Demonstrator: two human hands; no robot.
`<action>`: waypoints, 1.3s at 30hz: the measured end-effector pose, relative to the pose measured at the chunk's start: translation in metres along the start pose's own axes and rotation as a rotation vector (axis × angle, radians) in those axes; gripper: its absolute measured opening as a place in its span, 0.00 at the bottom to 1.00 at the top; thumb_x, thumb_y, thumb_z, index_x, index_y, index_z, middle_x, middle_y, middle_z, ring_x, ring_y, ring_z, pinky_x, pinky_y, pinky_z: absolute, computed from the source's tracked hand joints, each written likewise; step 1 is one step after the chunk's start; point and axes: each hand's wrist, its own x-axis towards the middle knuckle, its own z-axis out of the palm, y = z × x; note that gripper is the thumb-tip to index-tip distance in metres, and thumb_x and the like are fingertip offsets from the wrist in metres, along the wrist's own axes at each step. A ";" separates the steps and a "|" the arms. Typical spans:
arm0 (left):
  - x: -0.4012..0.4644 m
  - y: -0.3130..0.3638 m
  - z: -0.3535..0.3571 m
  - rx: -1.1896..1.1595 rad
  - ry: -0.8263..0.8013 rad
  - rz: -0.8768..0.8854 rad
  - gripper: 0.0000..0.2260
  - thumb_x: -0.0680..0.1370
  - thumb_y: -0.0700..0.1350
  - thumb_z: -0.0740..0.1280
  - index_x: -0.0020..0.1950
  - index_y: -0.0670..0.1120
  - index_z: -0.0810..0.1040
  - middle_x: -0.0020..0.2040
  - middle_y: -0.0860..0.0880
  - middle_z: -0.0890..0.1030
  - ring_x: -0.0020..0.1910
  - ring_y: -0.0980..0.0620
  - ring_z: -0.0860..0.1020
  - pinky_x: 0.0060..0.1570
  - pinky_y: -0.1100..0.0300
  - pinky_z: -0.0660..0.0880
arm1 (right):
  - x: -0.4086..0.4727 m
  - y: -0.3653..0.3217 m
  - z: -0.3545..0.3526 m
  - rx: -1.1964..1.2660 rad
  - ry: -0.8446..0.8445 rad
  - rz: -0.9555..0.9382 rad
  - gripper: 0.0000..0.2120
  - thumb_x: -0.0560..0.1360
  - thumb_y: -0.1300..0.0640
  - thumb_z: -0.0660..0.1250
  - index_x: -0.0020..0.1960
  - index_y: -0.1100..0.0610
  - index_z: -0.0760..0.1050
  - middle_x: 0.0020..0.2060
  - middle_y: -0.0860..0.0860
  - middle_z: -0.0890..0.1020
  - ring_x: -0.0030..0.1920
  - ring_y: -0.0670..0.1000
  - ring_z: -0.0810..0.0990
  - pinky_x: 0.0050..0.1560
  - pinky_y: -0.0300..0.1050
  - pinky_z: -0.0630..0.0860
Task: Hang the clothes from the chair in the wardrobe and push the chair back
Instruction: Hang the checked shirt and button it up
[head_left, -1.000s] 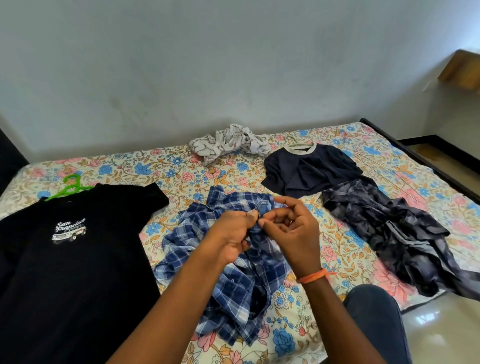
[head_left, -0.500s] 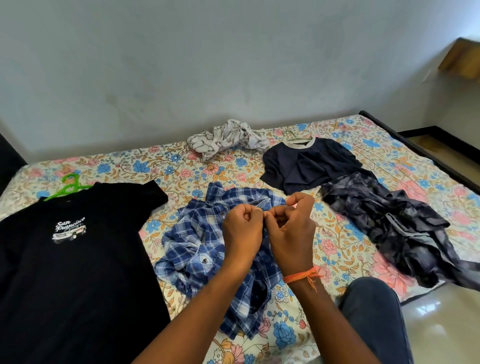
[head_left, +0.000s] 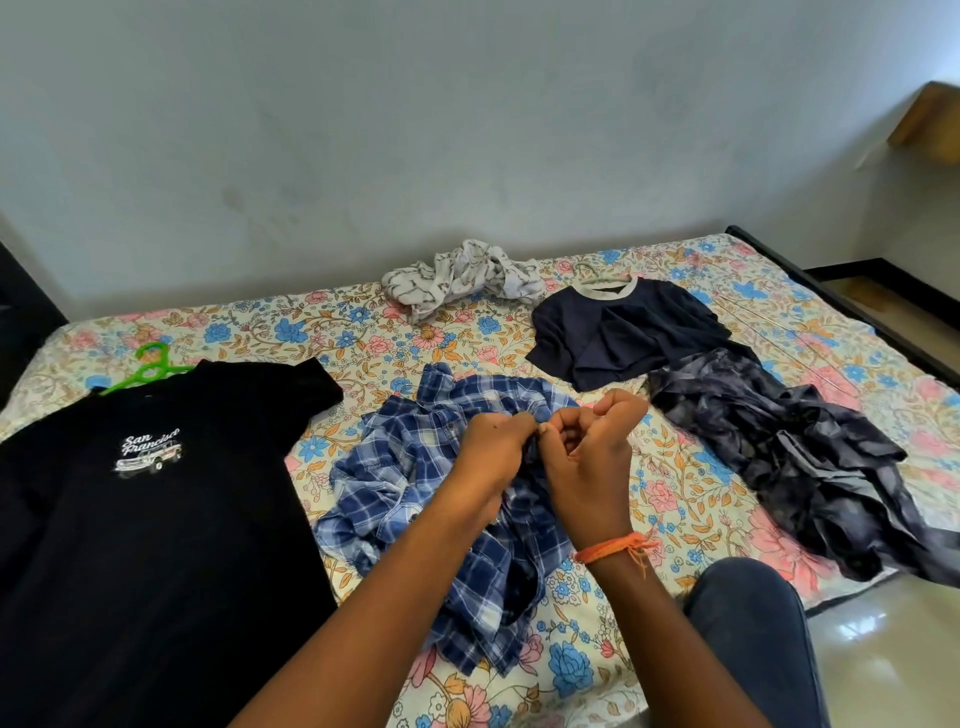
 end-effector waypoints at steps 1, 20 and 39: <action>-0.002 0.000 0.001 -0.101 -0.003 -0.100 0.14 0.79 0.42 0.61 0.33 0.45 0.69 0.26 0.50 0.66 0.25 0.53 0.63 0.29 0.59 0.60 | -0.002 0.000 0.001 -0.014 -0.003 -0.015 0.24 0.74 0.71 0.64 0.50 0.48 0.54 0.38 0.58 0.76 0.35 0.55 0.76 0.33 0.45 0.74; 0.043 -0.085 -0.024 0.625 0.086 0.047 0.08 0.78 0.41 0.70 0.38 0.43 0.79 0.35 0.52 0.79 0.31 0.56 0.77 0.33 0.62 0.74 | -0.021 0.109 0.010 -0.109 -0.408 0.752 0.14 0.75 0.70 0.67 0.48 0.56 0.64 0.32 0.55 0.74 0.32 0.52 0.72 0.36 0.48 0.73; 0.254 -0.133 -0.135 0.547 0.258 -0.450 0.17 0.75 0.45 0.75 0.41 0.38 0.70 0.35 0.42 0.73 0.31 0.48 0.70 0.32 0.57 0.67 | 0.001 0.240 0.041 -0.817 -1.051 0.060 0.31 0.78 0.36 0.57 0.76 0.51 0.62 0.76 0.54 0.63 0.76 0.59 0.59 0.75 0.57 0.58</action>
